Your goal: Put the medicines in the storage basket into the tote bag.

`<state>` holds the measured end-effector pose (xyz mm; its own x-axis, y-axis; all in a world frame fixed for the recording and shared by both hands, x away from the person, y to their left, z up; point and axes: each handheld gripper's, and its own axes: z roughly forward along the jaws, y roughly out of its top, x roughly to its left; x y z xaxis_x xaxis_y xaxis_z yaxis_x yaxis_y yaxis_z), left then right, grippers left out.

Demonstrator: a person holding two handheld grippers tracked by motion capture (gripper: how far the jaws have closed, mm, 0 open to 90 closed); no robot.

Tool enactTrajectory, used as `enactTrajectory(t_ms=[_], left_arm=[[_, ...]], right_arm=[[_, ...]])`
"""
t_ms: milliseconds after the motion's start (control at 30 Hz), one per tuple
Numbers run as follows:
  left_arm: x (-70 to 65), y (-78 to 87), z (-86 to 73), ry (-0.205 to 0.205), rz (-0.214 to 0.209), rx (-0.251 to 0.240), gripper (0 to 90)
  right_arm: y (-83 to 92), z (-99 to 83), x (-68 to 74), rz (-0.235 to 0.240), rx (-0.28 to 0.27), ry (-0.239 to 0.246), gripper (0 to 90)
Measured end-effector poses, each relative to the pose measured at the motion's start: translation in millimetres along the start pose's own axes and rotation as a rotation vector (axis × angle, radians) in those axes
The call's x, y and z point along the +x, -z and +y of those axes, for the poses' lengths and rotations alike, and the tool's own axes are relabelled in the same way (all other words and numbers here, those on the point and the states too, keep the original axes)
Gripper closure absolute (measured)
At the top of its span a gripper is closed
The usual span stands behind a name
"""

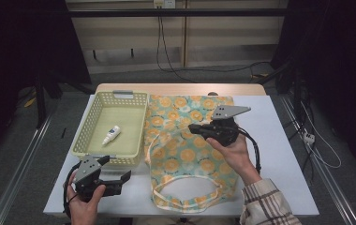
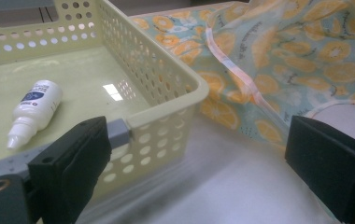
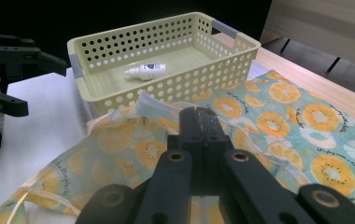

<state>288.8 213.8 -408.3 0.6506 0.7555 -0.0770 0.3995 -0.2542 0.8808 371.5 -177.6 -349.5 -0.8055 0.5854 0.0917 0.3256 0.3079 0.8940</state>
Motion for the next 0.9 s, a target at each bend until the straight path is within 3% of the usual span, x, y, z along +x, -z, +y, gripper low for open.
enactTrajectory(t_ms=[100, 133, 333, 533, 600, 900], left_arm=[[3.4, -2.5, 4.5, 0.012, -0.033, 0.026, 6.7], [4.7, -3.7, 5.8, -0.002, -0.052, 0.038, 7.9], [10.4, -5.8, 14.9, -0.009, -0.091, 0.057, 8.7], [24.4, -5.8, 27.0, -0.028, -0.036, 0.094, 7.1], [28.8, -5.7, 30.6, -0.027, -0.057, 0.098, 7.1], [46.2, -11.0, 49.6, -0.055, -0.043, 0.182, 9.6]], right_arm=[[0.5, -0.6, 0.0, 0.001, 0.0, 0.001, 90.0], [0.2, -0.9, -0.3, 0.001, 0.003, 0.002, 90.0], [-4.7, -1.6, 1.0, 0.01, 0.012, 0.006, 90.0], [-5.4, -2.1, 1.0, 0.016, 0.012, 0.006, 90.0], [-4.7, -2.3, 0.4, 0.014, 0.013, 0.005, 90.0], [-6.4, -2.6, 1.1, 0.018, 0.014, 0.006, 90.0]])
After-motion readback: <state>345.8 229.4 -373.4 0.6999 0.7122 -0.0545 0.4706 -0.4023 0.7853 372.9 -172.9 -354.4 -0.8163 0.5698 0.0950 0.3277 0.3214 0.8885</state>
